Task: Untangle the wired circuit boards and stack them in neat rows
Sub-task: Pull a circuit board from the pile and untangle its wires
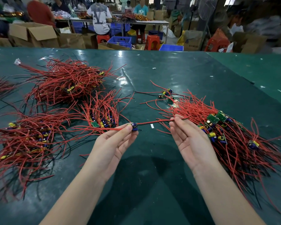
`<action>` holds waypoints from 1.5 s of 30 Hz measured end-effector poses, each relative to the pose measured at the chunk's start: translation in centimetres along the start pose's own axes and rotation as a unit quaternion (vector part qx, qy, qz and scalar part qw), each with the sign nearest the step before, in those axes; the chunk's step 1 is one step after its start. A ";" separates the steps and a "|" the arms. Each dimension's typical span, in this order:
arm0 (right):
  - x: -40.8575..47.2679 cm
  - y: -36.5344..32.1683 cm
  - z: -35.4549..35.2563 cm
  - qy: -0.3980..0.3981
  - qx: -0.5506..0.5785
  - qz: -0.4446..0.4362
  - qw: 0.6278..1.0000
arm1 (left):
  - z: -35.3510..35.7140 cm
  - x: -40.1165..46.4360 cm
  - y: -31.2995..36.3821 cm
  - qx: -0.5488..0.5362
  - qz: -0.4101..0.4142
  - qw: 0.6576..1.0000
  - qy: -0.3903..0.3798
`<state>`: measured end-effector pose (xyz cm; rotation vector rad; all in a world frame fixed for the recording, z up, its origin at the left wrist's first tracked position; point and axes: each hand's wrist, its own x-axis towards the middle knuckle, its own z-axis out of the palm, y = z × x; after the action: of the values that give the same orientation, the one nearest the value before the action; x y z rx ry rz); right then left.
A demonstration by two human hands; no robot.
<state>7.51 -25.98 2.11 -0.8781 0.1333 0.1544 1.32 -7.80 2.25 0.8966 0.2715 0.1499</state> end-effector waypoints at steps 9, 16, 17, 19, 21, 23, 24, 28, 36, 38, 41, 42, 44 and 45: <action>0.3 -0.1 -0.3 0.012 -0.065 0.007 0.998 | 0.0 -0.2 0.3 0.019 -0.004 1.000 -0.002; 0.5 -0.2 0.1 0.020 0.072 0.067 0.995 | 0.1 -0.2 0.4 0.043 -0.017 0.998 0.043; 0.5 -0.2 0.3 0.024 0.098 0.080 0.992 | 0.2 -0.2 0.3 0.050 -0.021 0.997 0.055; 0.4 -0.2 0.5 0.023 0.140 0.098 0.985 | 0.2 -0.2 0.3 0.061 -0.024 0.995 0.069; 0.1 -0.3 0.6 0.017 0.136 0.094 0.986 | 0.0 -0.1 0.3 0.076 -0.020 0.995 0.069; 0.2 -0.3 0.4 0.019 0.102 0.074 0.992 | -0.1 0.0 0.2 0.088 -0.015 0.994 0.069; 0.1 -0.4 0.4 0.023 0.089 0.064 0.994 | -0.2 0.1 0.1 0.091 -0.013 0.993 0.068; -0.1 -0.7 0.3 0.044 0.131 0.071 0.988 | -0.2 0.0 -0.2 0.104 -0.003 0.994 0.042; -0.5 -0.5 0.7 0.018 0.143 0.057 0.988 | -0.3 0.1 -0.3 0.086 -0.005 0.996 0.034; -0.8 0.1 1.1 -0.012 0.100 0.061 0.993 | -0.2 0.0 -0.3 0.074 -0.005 0.997 0.035; -1.3 1.5 1.6 -0.056 0.046 0.094 0.993 | 0.0 0.0 -0.5 0.076 -0.005 0.997 0.029; -1.5 1.9 1.7 -0.069 0.030 0.099 0.992 | 0.0 -0.1 -0.6 0.077 -0.006 0.997 0.025; -1.7 2.4 1.7 -0.093 0.006 0.103 0.990 | 0.0 -0.1 -0.7 0.079 -0.007 0.997 0.018; -1.7 2.6 1.7 -0.100 -0.003 0.104 0.990 | 0.0 0.0 -0.8 0.079 -0.008 0.997 0.015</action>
<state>5.44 -23.21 1.54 -0.8495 0.0356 0.4364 1.29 -8.28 1.67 1.0499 0.3225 0.1289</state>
